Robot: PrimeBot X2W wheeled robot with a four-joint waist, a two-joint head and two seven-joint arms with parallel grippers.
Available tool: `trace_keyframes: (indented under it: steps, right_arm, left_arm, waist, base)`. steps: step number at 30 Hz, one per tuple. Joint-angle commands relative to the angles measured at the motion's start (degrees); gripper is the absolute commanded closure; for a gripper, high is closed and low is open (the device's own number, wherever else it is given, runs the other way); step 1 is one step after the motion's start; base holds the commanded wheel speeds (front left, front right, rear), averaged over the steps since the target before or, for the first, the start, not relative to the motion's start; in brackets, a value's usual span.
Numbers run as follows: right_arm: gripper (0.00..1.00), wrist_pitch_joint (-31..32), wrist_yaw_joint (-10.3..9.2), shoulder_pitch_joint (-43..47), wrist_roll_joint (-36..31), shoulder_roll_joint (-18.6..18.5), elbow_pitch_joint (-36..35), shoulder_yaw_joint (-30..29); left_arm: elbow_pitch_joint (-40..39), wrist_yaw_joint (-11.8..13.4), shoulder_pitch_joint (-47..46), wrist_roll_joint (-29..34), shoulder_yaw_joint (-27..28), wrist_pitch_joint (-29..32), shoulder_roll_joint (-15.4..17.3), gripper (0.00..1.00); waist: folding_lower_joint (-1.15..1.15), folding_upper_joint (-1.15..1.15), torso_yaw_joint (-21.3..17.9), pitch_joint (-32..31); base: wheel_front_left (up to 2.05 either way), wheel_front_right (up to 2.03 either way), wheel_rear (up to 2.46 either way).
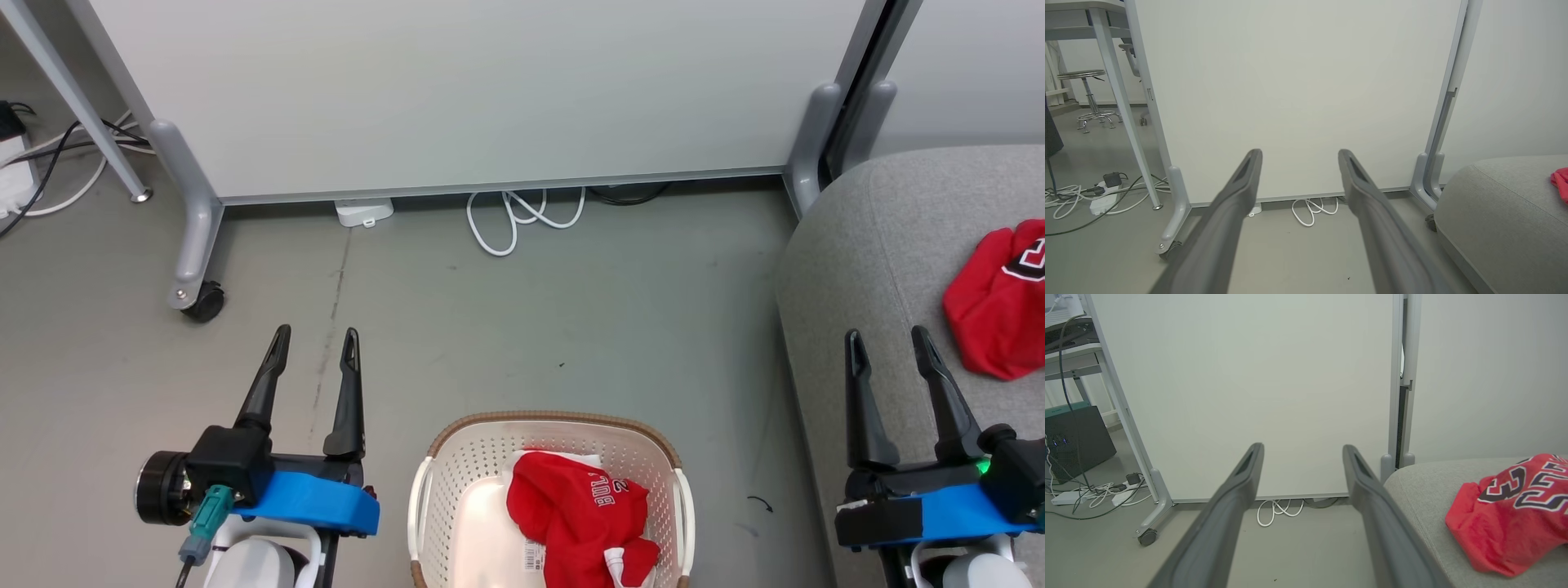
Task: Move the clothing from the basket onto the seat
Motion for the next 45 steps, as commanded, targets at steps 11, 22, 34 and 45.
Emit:
trace_keyframes:
  steps: [11,22,34,45]
  right_arm:
    - [0.00,-0.17,0.03,-2.10,-0.63,-0.04,-0.02,0.46]
    - [0.00,-0.17,0.03,-7.16,-0.88,-1.12,-1.37,1.80]
    - [0.00,-0.17,0.03,-14.66,-1.64,-1.40,-3.45,4.04]
    - [0.00,-0.17,0.03,-19.22,-2.29,-0.83,-5.44,5.00]
  left_arm:
    - [5.28,-1.96,-4.48,1.10,-4.68,-0.27,-0.17,0.00]
    - [17.80,-2.37,-15.07,-2.03,-14.22,-0.25,0.52,0.00]
    - [37.21,-2.39,-30.15,-9.79,-30.57,-0.27,0.99,0.00]
    - [47.17,-2.38,-38.07,-20.01,-42.91,2.77,0.95,0.00]
  waist:
    - [-0.01,0.00,-2.04,2.43]
    - [-0.01,0.00,-6.00,11.63]
    - [-0.01,0.00,-9.50,25.03]
    - [-0.01,0.00,-11.27,34.41]
  base:
    - [0.00,0.00,0.00]
    - [0.00,0.00,0.00]
    - [0.00,0.00,0.00]
    - [0.00,0.00,0.00]
